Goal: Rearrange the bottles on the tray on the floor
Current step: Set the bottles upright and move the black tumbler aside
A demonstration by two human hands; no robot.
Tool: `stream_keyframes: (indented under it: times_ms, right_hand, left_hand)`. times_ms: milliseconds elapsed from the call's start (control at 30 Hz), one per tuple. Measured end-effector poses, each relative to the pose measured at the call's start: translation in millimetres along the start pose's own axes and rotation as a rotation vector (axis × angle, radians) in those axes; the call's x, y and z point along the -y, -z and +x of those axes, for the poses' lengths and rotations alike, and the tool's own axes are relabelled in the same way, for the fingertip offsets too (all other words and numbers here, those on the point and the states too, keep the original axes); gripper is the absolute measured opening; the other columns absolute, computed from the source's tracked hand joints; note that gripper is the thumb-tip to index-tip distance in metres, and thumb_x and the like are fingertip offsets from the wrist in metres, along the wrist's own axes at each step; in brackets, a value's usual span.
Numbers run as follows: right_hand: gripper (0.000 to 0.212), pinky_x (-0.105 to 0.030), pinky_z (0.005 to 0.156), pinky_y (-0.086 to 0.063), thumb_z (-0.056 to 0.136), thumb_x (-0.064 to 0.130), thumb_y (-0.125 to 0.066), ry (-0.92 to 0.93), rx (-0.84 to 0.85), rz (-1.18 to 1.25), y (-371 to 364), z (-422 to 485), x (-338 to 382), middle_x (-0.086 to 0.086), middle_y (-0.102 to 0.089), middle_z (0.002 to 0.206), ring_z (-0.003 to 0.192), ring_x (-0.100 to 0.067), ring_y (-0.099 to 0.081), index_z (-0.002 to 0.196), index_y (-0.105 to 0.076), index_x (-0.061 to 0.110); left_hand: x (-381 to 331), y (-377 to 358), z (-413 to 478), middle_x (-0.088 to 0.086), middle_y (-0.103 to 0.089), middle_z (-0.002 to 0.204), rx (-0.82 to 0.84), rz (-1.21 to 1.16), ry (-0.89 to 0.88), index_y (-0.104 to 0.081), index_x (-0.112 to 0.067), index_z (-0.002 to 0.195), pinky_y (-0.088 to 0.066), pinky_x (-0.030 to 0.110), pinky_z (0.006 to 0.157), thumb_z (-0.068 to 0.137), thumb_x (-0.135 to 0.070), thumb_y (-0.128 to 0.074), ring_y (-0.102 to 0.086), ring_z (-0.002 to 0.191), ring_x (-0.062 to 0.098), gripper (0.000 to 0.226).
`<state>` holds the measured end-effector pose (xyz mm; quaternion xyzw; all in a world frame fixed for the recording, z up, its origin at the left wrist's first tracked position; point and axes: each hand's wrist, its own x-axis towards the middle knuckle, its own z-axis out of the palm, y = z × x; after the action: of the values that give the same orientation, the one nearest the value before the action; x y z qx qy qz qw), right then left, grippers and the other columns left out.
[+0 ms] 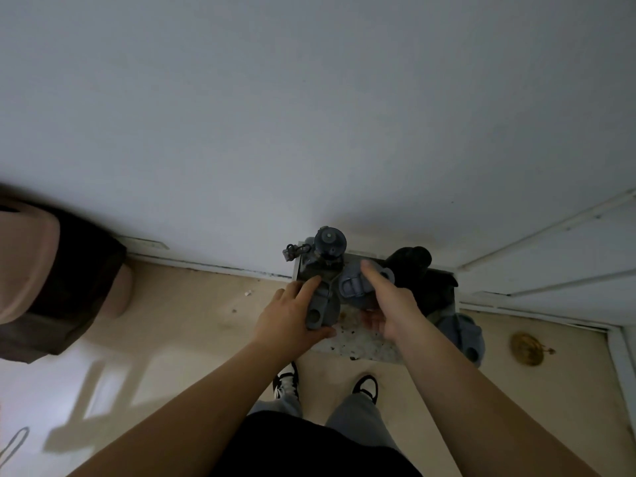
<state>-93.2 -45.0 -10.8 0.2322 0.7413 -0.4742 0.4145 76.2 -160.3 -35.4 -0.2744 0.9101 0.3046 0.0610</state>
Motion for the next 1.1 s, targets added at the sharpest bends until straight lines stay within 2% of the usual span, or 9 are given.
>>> stream_keyframes:
  times_ms: [100,167,267,433,567,700,800,933,1100]
  right_hand:
    - [0.114,-0.046,0.071,-0.063,0.062,0.080,-0.076,-0.041,0.030,-0.088,7.4,-6.2,-6.4,-0.016,-0.060,0.134,0.103,-0.040,-0.068,0.147,-0.045,0.010]
    - [0.112,-0.048,0.074,-0.063,0.063,0.091,-0.062,-0.067,0.036,-0.144,14.9,-7.0,-12.7,-0.019,-0.067,0.117,0.094,-0.040,-0.070,0.138,-0.053,0.008]
    - [0.123,-0.052,0.082,-0.061,0.061,0.096,-0.052,-0.024,-0.036,-0.165,20.2,-11.0,-16.9,-0.018,-0.062,0.133,0.107,-0.041,-0.066,0.145,-0.047,0.007]
    - [0.066,-0.045,0.110,-0.044,0.100,0.055,-0.051,0.407,-0.146,-0.259,12.3,-25.1,-23.4,-0.013,-0.046,0.153,0.136,-0.033,-0.048,0.153,-0.040,0.017]
    - [0.041,-0.032,0.109,-0.038,0.109,0.029,-0.041,0.640,-0.150,-0.392,8.8,-35.8,-32.5,-0.013,-0.042,0.152,0.138,-0.030,-0.045,0.147,-0.051,0.022]
    - [0.072,-0.037,0.111,-0.041,0.093,0.050,-0.065,0.595,-0.039,-0.541,11.9,-39.8,-34.2,-0.012,-0.036,0.155,0.139,-0.029,-0.044,0.155,-0.039,0.023]
    - [0.085,-0.037,0.100,-0.048,0.077,0.040,-0.083,0.616,-0.059,-0.657,16.1,-35.1,-36.2,-0.015,-0.045,0.142,0.124,-0.033,-0.053,0.147,-0.039,0.021]
    - [0.088,-0.047,0.089,-0.058,0.064,0.058,-0.079,0.551,-0.064,-0.595,22.0,-34.7,-35.0,-0.009,-0.057,0.125,0.105,-0.026,-0.062,0.134,-0.039,0.022]
    - [0.094,-0.047,0.093,-0.058,0.066,0.055,-0.081,0.534,-0.069,-0.465,19.0,-41.9,-54.9,-0.010,-0.051,0.133,0.110,-0.026,-0.061,0.141,-0.035,0.023]
  left_hand:
    - [1.6,-1.4,0.3,0.002,-0.049,0.143,-0.004,-0.008,0.000,-0.025,-0.032,0.154,-0.050,0.043,0.101,0.071,-0.069,-0.075,-0.052,0.124,0.029,0.104]
    - [1.4,-2.6,0.0,0.002,-0.048,0.144,-0.003,-0.003,0.005,-0.024,-0.033,0.154,-0.050,0.043,0.101,0.072,-0.069,-0.074,-0.051,0.125,0.029,0.103]
    - [-1.5,-3.7,-1.7,0.002,-0.047,0.145,-0.007,0.010,0.007,-0.021,-0.034,0.154,-0.052,0.045,0.099,0.073,-0.070,-0.072,-0.051,0.126,0.029,0.102]
    - [-5.1,-1.6,-1.8,0.003,-0.045,0.147,0.006,0.032,0.019,-0.019,-0.034,0.153,-0.054,0.046,0.097,0.074,-0.070,-0.071,-0.050,0.127,0.029,0.101]
    - [-8.5,0.0,-2.2,0.003,-0.047,0.145,0.017,0.050,0.028,-0.019,-0.034,0.153,-0.056,0.045,0.094,0.073,-0.071,-0.071,-0.053,0.125,0.029,0.102]
    - [-11.0,3.9,-1.1,0.003,-0.048,0.143,0.058,0.044,0.055,-0.018,-0.036,0.153,-0.056,0.046,0.093,0.070,-0.067,-0.074,-0.054,0.124,0.029,0.105]
    - [-11.6,8.1,-0.1,0.004,-0.049,0.139,0.088,0.081,0.048,-0.016,-0.035,0.154,-0.056,0.043,0.090,0.069,-0.057,-0.077,-0.054,0.123,0.029,0.107]
    - [-12.9,10.2,-1.3,0.007,-0.054,0.130,0.088,0.112,0.036,-0.018,-0.031,0.156,-0.055,0.041,0.089,0.071,-0.053,-0.077,-0.057,0.117,0.031,0.106]
    - [-11.5,7.3,-7.6,0.010,-0.055,0.125,0.077,0.095,0.072,-0.019,-0.029,0.155,-0.055,0.043,0.091,0.070,-0.054,-0.076,-0.056,0.116,0.032,0.105]
